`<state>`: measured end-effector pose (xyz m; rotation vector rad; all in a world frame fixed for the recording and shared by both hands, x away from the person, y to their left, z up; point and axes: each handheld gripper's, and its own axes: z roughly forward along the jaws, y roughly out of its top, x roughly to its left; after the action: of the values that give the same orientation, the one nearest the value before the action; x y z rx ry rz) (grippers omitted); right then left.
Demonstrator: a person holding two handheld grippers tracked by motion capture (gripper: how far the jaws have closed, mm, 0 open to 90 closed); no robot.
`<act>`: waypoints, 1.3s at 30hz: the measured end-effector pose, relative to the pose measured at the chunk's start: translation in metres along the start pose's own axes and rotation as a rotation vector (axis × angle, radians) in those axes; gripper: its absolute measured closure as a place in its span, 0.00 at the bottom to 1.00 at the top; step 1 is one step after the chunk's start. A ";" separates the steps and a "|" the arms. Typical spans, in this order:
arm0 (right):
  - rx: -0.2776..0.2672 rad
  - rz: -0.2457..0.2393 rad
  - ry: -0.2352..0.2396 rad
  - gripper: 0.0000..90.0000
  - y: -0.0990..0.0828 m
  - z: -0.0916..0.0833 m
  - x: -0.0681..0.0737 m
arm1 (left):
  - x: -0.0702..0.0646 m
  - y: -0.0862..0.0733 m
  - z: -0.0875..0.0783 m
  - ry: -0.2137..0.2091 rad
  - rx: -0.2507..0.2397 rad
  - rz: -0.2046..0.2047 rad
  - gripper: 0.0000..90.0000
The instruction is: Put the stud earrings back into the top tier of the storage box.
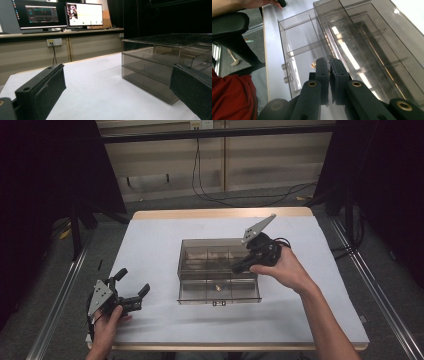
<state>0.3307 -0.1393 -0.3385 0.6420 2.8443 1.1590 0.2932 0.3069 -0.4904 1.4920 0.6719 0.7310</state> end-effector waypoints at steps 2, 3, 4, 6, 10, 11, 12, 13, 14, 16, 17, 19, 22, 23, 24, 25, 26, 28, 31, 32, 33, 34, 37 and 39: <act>0.018 -0.013 0.001 0.96 0.005 0.004 0.001 | 0.000 0.000 0.000 -0.001 0.001 0.000 0.00; 0.026 -0.022 0.002 0.96 0.008 0.007 0.001 | 0.000 0.000 0.000 0.002 -0.001 -0.004 0.00; 0.042 -0.023 0.008 0.96 0.011 0.009 0.002 | 0.000 0.000 0.000 -0.001 0.001 0.001 0.00; 0.070 -0.028 0.011 0.96 0.016 0.014 0.003 | 0.000 0.000 0.000 0.000 -0.001 0.000 0.00; 0.147 -0.030 0.004 0.96 0.025 0.025 0.005 | 0.000 0.000 0.000 0.001 -0.001 -0.001 0.00; 0.161 -0.036 0.003 0.96 0.028 0.029 0.005 | 0.000 0.000 0.000 0.001 -0.001 -0.001 0.00; 0.169 -0.048 0.007 0.96 0.030 0.032 0.005 | 0.000 0.000 0.000 0.000 -0.001 -0.001 0.00; 0.181 -0.041 0.012 0.96 0.032 0.035 0.005 | 0.000 0.000 0.000 -0.001 0.000 0.001 0.00; 0.197 -0.044 0.014 0.96 0.033 0.039 0.005 | 0.000 0.000 0.000 -0.001 0.000 0.001 0.00; 0.253 -0.031 0.010 0.96 0.035 0.046 0.004 | 0.000 0.000 0.000 -0.002 0.001 0.000 0.00; 0.294 -0.032 0.017 0.96 0.035 0.052 0.003 | 0.000 0.000 0.000 -0.002 0.001 0.000 0.00; 0.320 -0.030 0.016 0.96 0.035 0.055 0.004 | 0.000 0.000 0.000 -0.002 0.001 0.000 0.00; 0.385 -0.034 0.029 0.96 0.036 0.065 0.007 | 0.000 0.000 0.000 -0.002 0.000 0.000 0.00; 0.385 -0.034 0.029 0.96 0.036 0.065 0.007 | 0.000 0.000 0.000 -0.001 0.001 0.001 0.00; 0.393 -0.044 0.031 0.96 0.037 0.067 0.007 | 0.000 0.000 0.000 0.000 -0.001 -0.001 0.00; 0.405 -0.035 0.024 0.96 0.038 0.069 0.009 | 0.000 0.000 0.000 -0.002 0.000 0.000 0.00; 0.419 -0.044 0.026 0.96 0.038 0.071 0.008 | 0.000 0.000 0.000 -0.002 0.000 0.001 0.00; 0.451 -0.049 0.015 0.96 0.038 0.075 0.009 | 0.000 0.000 0.000 -0.001 0.000 0.000 0.00; 0.473 -0.056 0.010 0.95 0.038 0.081 0.009 | 0.000 0.000 0.000 -0.002 0.000 0.001 0.00; 0.486 -0.048 0.011 0.95 0.037 0.083 0.009 | 0.000 0.000 0.000 0.000 -0.001 -0.002 0.00; 0.489 -0.057 0.013 0.95 0.037 0.084 0.008 | 0.000 0.000 0.000 -0.002 0.000 0.000 0.00; 0.494 -0.058 0.013 0.95 0.037 0.085 0.008 | 0.000 0.000 0.000 -0.002 0.001 0.000 0.00; 0.484 -0.058 0.019 0.93 0.038 0.085 0.009 | 0.000 0.000 0.000 -0.002 0.000 0.000 0.00; 0.481 -0.063 0.020 0.91 0.038 0.084 0.011 | 0.000 0.000 0.000 -0.002 0.000 0.000 0.01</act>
<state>0.3472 -0.0545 -0.3727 0.5405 3.1501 0.4677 0.2931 0.3070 -0.4904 1.4928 0.6705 0.7297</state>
